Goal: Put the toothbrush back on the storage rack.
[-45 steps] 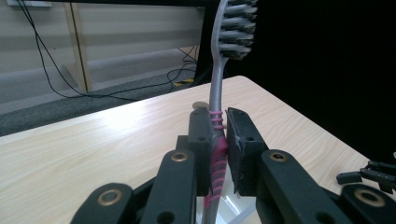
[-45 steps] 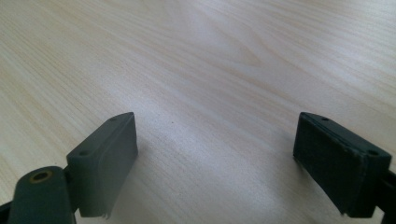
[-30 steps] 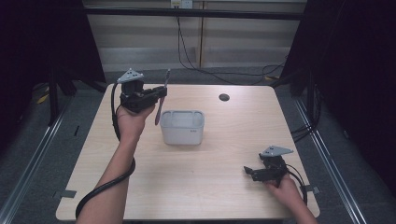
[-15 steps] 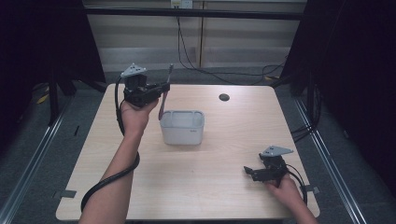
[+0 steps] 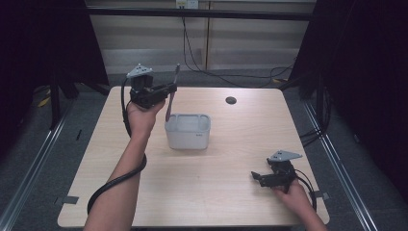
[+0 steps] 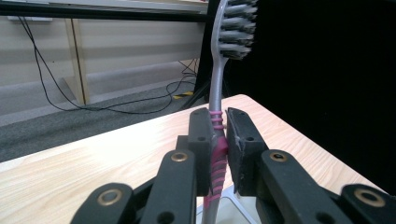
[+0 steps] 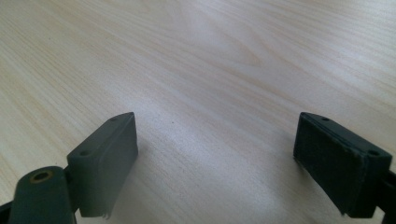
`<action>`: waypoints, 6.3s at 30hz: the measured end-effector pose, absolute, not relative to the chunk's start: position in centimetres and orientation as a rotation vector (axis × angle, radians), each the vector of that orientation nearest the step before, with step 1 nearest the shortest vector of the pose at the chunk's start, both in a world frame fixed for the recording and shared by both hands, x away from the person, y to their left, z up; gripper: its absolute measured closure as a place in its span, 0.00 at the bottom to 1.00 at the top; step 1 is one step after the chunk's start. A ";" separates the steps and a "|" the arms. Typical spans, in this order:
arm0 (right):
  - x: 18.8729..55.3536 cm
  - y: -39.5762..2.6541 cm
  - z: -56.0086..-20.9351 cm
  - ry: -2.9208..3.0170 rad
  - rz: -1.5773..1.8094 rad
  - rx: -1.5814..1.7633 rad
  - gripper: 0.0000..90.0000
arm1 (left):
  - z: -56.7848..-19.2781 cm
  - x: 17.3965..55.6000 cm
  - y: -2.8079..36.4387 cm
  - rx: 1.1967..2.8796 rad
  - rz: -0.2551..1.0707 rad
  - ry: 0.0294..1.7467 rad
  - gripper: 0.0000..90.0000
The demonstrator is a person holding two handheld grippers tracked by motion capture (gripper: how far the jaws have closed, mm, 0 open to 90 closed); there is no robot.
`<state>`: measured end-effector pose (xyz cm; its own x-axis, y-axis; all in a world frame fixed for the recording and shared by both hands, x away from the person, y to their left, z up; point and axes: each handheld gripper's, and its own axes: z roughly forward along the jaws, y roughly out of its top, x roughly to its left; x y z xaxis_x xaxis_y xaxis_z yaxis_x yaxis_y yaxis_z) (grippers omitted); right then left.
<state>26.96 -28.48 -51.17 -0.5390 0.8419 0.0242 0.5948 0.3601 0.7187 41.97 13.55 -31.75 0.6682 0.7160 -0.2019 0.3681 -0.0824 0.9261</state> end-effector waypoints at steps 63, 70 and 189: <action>27.0 -28.5 -51.2 2.280 0.985 1.260 0.14 | -37.6 41.6 13.9 1.675 0.394 0.986 0.90; 27.0 -28.5 -51.2 2.279 0.985 1.261 0.14 | -38.2 41.3 14.1 1.680 0.394 0.993 0.90; 27.0 -28.5 -51.2 2.279 0.986 1.265 0.14 | -41.7 36.9 15.2 1.799 0.436 0.999 0.84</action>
<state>26.97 -28.48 -51.17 -0.5385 0.8422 0.0269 0.5964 0.3583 0.7182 36.93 15.22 -41.74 0.5950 0.7910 -0.1423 0.4342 -0.1674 0.8851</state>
